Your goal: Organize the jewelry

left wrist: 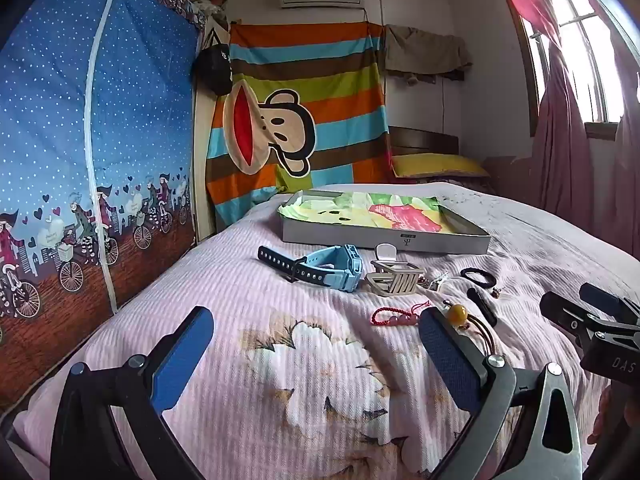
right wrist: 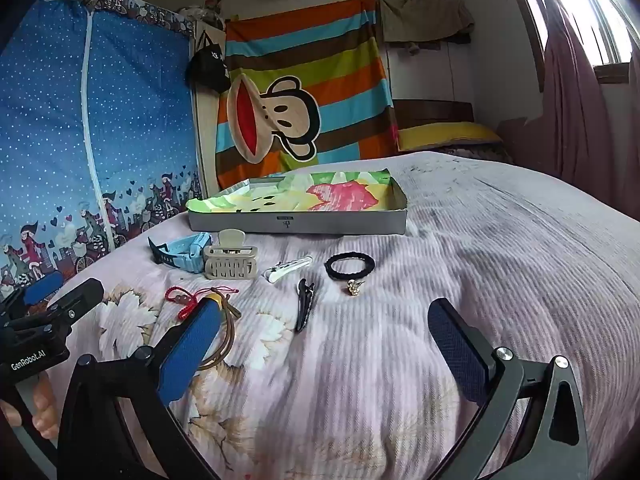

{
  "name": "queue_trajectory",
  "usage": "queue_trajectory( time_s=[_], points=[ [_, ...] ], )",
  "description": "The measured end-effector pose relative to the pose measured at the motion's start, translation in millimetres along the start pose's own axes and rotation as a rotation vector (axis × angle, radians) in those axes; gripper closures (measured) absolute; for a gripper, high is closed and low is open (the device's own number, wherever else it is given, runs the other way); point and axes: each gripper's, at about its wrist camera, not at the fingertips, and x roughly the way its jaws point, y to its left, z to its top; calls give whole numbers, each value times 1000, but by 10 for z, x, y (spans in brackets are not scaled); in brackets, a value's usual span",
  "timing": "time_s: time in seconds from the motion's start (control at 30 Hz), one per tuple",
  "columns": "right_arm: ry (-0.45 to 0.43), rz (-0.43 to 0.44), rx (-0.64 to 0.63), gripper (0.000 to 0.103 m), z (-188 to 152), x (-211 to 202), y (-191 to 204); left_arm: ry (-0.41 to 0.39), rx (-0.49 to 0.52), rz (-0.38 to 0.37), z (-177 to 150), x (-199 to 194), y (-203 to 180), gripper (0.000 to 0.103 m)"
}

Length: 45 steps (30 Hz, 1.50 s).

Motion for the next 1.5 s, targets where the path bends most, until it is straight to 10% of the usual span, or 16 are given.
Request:
queue_trajectory(
  time_s=[1.5],
  points=[
    [5,10,10,1,-6,-1,8,-2,0,1,0,-1,-2,0]
  ],
)
